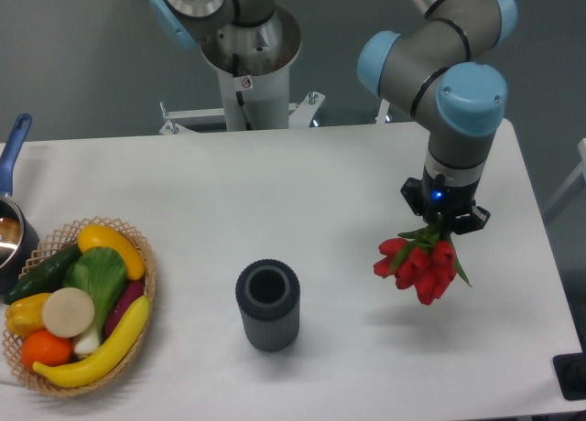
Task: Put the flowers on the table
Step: 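Move the gripper holding the red tulips toward the grey vase and lower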
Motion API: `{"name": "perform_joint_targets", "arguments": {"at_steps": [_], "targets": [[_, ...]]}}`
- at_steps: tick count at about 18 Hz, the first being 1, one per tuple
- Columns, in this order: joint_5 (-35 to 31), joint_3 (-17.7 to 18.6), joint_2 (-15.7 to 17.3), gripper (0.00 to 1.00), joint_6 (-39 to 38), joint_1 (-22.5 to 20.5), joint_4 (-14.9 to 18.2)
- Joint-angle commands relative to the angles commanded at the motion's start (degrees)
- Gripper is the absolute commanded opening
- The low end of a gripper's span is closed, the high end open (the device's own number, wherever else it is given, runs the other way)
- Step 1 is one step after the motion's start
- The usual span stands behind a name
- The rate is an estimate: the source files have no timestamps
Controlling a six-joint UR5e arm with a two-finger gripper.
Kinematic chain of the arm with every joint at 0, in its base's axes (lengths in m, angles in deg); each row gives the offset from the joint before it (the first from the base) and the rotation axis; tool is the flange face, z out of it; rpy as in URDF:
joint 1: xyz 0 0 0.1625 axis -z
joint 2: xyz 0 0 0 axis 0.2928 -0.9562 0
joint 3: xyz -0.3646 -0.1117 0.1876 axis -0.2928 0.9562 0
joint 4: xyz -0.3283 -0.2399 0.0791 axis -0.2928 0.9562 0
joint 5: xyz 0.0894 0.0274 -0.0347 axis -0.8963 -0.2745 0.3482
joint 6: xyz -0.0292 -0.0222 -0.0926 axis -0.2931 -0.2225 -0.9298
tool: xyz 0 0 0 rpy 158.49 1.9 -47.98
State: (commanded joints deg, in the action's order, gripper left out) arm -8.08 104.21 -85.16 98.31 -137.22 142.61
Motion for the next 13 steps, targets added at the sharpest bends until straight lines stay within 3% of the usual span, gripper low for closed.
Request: {"name": "perform_joint_targets", "arguments": {"at_steps": [8, 13], "targets": [[0.0, 0.53, -0.27, 0.13, -4.39, 2.37, -0.35], [0.44, 6.31, 1.22, 0.13, -4.39, 2.64, -1.23]]}}
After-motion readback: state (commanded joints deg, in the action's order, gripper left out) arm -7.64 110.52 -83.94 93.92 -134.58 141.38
